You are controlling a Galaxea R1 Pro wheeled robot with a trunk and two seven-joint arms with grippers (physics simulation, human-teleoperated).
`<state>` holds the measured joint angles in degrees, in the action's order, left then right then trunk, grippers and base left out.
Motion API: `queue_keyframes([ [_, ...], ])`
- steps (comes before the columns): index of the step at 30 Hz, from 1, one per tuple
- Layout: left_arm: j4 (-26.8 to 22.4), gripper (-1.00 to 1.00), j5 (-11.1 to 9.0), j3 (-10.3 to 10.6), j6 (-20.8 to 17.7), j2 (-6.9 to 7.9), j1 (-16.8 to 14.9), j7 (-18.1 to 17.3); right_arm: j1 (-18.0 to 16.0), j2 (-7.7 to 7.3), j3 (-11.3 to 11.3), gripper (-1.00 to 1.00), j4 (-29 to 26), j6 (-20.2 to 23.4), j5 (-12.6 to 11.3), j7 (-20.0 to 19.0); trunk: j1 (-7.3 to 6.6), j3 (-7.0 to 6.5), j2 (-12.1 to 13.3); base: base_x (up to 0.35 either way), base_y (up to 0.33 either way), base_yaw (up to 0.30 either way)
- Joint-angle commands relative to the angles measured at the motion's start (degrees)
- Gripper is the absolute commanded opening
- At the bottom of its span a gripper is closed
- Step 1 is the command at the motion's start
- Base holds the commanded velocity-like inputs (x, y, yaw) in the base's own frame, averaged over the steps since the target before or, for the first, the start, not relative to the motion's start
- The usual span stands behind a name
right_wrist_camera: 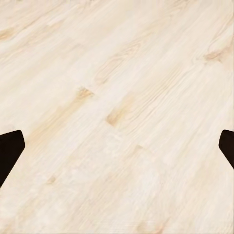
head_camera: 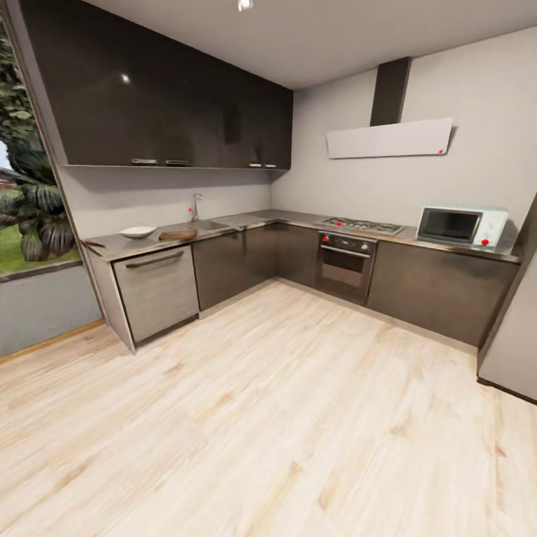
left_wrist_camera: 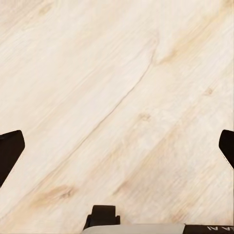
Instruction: In the kitchen, take the Vidalia onion out of the sink, dice it on the chopping board with the paring knife, put the diced onion into the bowl on the countertop, then place both the paring knife and the chopping board into the sink.
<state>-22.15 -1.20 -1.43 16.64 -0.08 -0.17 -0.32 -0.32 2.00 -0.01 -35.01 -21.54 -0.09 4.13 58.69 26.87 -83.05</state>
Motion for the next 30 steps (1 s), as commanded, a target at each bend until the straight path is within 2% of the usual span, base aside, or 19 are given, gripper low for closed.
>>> queue_keyframes([
  [1,0.0,1.0,-0.12,-0.07,0.14,-0.01,-0.03,-0.03,-0.03,0.02,0.01,1.0,0.03,-0.16,0.0,0.17,0.03,0.06,-0.02,0.345,0.0,0.0],
  [30,0.09,1.0,-0.12,-0.07,0.14,-0.01,-0.03,-0.03,-0.03,0.02,0.01,1.0,0.03,-0.16,0.0,0.16,0.03,0.06,-0.02,0.345,0.0,0.0],
])
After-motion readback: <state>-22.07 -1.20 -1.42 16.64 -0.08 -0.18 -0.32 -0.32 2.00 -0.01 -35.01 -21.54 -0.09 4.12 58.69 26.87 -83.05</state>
